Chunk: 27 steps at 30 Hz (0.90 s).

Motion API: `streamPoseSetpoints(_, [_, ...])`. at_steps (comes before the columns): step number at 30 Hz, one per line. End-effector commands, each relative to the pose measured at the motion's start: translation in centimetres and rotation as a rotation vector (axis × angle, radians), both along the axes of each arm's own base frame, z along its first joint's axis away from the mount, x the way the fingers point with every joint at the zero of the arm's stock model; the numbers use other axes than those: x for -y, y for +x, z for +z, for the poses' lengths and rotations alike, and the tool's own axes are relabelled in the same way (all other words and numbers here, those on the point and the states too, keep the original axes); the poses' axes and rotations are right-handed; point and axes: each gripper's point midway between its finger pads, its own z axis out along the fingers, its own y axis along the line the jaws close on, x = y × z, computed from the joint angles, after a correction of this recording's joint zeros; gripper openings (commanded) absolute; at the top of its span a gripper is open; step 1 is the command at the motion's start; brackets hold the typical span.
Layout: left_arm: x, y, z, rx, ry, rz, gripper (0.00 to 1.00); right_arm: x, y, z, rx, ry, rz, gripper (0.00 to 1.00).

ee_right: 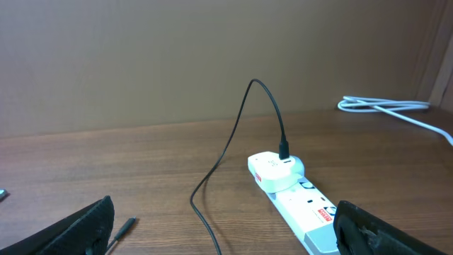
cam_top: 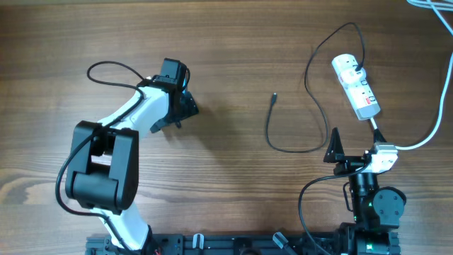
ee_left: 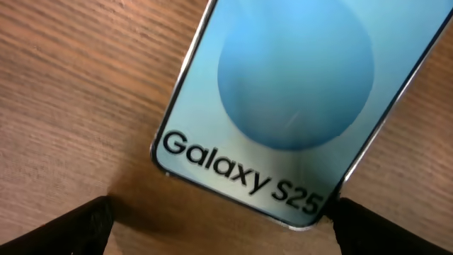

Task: Plug charger to phone and switch on socket
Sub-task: 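Lower the left gripper and close it on the phone's bottom edge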

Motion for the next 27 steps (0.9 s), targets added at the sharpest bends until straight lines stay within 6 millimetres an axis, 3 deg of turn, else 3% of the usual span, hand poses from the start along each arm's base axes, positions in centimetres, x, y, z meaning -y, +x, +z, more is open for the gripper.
streamPoseSetpoints(1, [2.5, -5.1, -3.7, -0.217, -0.169, 0.009, 1.00, 0.4, 0.0, 0.1, 0.008, 0.011, -0.020, 1.00])
streamPoseSetpoints(9, [6.7, -5.6, -2.7, -0.257, -0.417, -0.014, 1.00, 0.4, 0.0, 0.1, 0.008, 0.011, -0.020, 1.00])
streamPoseSetpoints(16, [8.5, -6.0, -1.7, -0.296, -0.528, 0.029, 0.98, 0.4, 0.0, 0.1, 0.008, 0.010, -0.020, 1.00])
streamPoseSetpoints(17, [8.4, -5.5, -1.2, -0.292, -0.517, 0.039, 0.98, 0.4, 0.0, 0.1, 0.008, 0.010, -0.020, 1.00])
streamPoseSetpoints(20, [5.9, -2.5, 3.2, -0.266, -0.324, 0.059, 1.00, 0.4, 0.0, 0.1, 0.008, 0.010, -0.020, 1.00])
streamPoseSetpoints(23, [3.9, 1.5, 7.3, -0.133, -0.188, 0.061, 0.99, 0.4, 0.0, 0.1, 0.008, 0.010, -0.020, 1.00])
streamPoseSetpoints(27, [1.7, 5.7, 7.5, 0.038, -0.046, 0.081, 1.00, 0.4, 0.0, 0.1, 0.008, 0.010, -0.020, 1.00])
